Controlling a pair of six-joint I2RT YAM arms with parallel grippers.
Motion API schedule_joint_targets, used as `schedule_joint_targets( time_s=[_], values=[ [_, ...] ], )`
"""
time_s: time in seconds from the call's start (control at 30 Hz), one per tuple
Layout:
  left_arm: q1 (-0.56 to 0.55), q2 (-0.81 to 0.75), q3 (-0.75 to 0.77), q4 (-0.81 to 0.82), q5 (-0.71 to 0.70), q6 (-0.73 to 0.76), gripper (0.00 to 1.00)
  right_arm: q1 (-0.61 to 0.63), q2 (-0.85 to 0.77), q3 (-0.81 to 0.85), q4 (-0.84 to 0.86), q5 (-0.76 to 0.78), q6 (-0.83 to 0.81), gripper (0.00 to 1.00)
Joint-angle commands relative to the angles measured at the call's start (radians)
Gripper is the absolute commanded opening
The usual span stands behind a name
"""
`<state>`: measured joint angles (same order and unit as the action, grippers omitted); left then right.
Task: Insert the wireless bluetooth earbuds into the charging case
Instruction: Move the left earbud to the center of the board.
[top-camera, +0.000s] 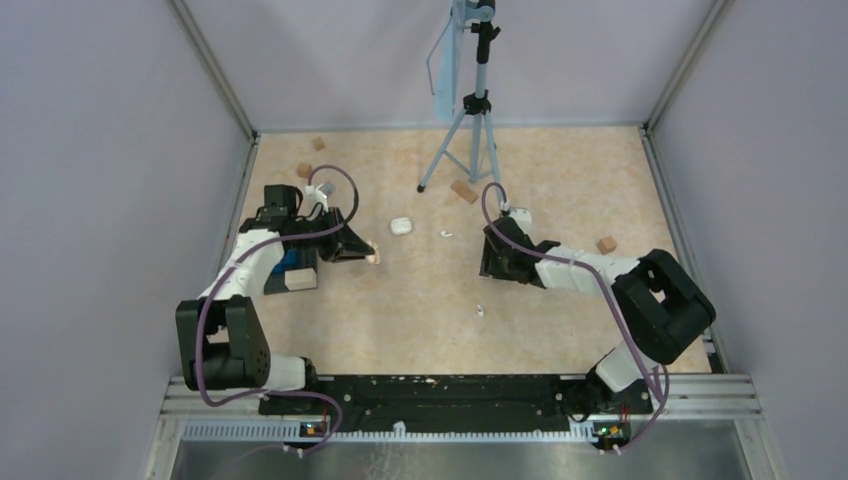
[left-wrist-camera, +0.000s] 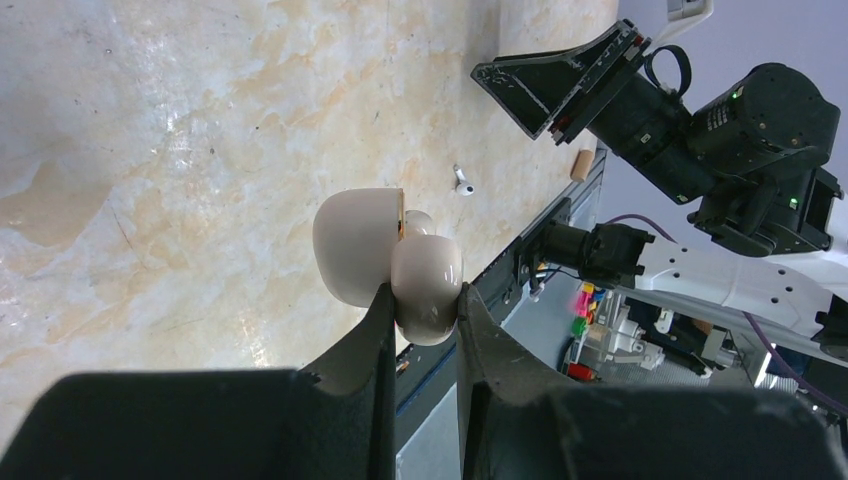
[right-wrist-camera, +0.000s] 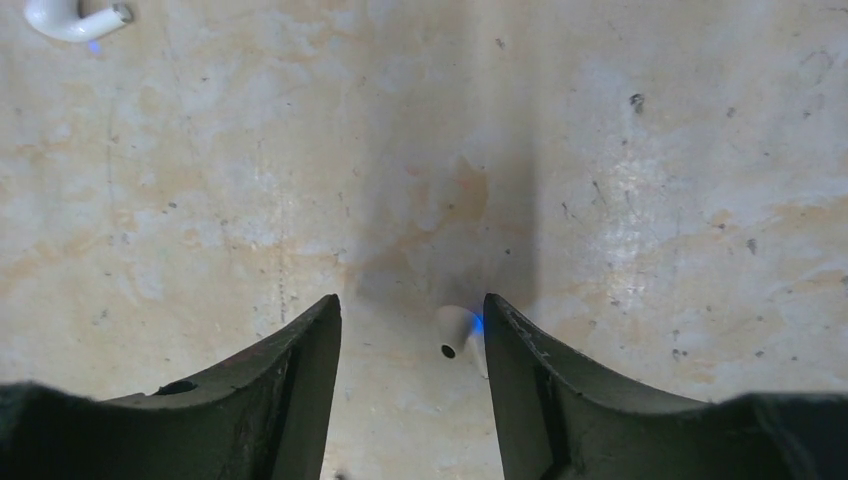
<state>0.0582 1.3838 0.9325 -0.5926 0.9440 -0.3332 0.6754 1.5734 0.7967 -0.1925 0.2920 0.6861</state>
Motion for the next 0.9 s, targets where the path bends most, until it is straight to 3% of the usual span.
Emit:
schedule_joint_targets(
  time_s=[0.0,0.57,0.73,0.87],
  values=[
    [0.0,-0.01,0.024,-0.015,0.006,0.038,0.0,-0.005,0.002,-0.02,0.005,-0.127,0.088,0.54],
    [-0.003,0.008,0.026,0.006,0.024,0.03,0.0,-0.003,-0.058,-0.055,-0.021,-0.256,0.176,0.54],
    [-0.007,0.015,0.03,0.01,0.025,0.027,0.0,0.002,-0.047,-0.014,-0.101,-0.113,0.099,0.53],
    [-0.009,0.02,0.028,0.014,0.026,0.026,0.0,0.006,-0.011,0.02,-0.14,-0.052,0.041,0.45]
  ],
)
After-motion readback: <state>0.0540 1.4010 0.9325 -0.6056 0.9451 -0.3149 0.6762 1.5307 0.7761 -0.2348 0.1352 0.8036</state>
